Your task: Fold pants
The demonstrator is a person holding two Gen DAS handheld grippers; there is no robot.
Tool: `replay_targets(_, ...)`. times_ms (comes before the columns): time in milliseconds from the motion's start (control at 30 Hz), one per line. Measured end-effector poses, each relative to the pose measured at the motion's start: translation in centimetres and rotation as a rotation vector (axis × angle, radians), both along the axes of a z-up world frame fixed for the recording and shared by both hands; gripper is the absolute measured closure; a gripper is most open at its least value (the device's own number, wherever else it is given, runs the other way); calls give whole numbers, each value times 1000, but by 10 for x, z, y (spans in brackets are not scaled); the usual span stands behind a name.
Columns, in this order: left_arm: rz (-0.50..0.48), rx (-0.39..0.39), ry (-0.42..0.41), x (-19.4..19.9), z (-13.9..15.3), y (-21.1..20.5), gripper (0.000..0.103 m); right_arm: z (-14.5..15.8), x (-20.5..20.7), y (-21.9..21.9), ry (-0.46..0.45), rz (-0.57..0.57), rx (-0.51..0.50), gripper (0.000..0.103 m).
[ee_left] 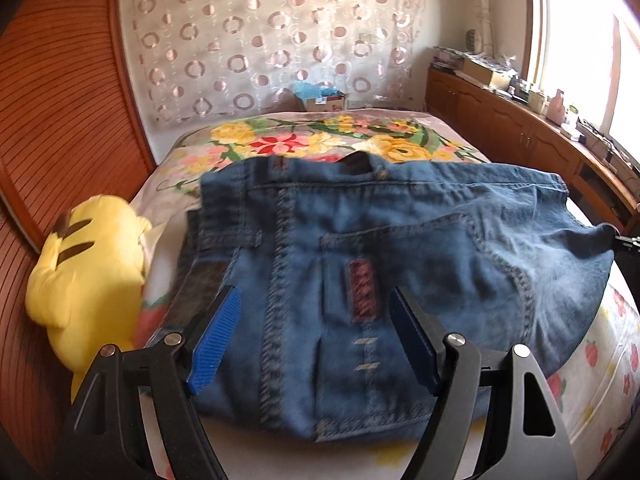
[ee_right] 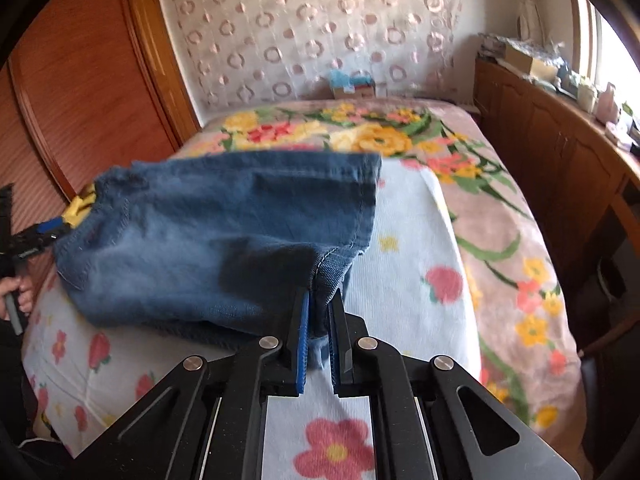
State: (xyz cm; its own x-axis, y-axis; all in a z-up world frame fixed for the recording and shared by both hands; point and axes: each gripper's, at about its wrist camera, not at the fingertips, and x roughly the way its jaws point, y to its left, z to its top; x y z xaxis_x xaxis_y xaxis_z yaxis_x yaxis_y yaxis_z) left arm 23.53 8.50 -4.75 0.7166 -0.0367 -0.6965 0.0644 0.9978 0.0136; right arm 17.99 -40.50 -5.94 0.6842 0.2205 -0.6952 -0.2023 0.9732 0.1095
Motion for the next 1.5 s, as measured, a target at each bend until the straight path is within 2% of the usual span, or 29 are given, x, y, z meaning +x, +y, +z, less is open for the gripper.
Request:
replay_targets(133,45,2,10,-9,-5,22,25,-17,1,6,33,-17,-19,63)
replay_targets(267,85,-8,22,-18,-12,45,25,-23,12,12,61,-18,-8,58)
replay_targets(400,110,-85,50,-22,-21,70,25,-28,19,16,79,-12,2,57)
replay_targets(667,175,-46,37,-22,-29,81,25,-26,16,22,71,-1,-6,57)
replay_targets(833,184,-66,62,-16,-36,89,36,-26,12,23,63,7,-13,58)
replay_targets(1233,184,-56,87,-12,-45,89,37,-27,12,22,58,12,-14,63)
replay_targets(1400,165,-74,91,-10,-47,90,47,-26,11,21,60,9,-11,68)
replay_targets(1467,164,-101,85,-10,-45,92,62,-26,11,21,61,19,-11,76)
replay_targets(1500,160,-126,79,-11,-43,94,65,-26,12,22,64,25,-8,78)
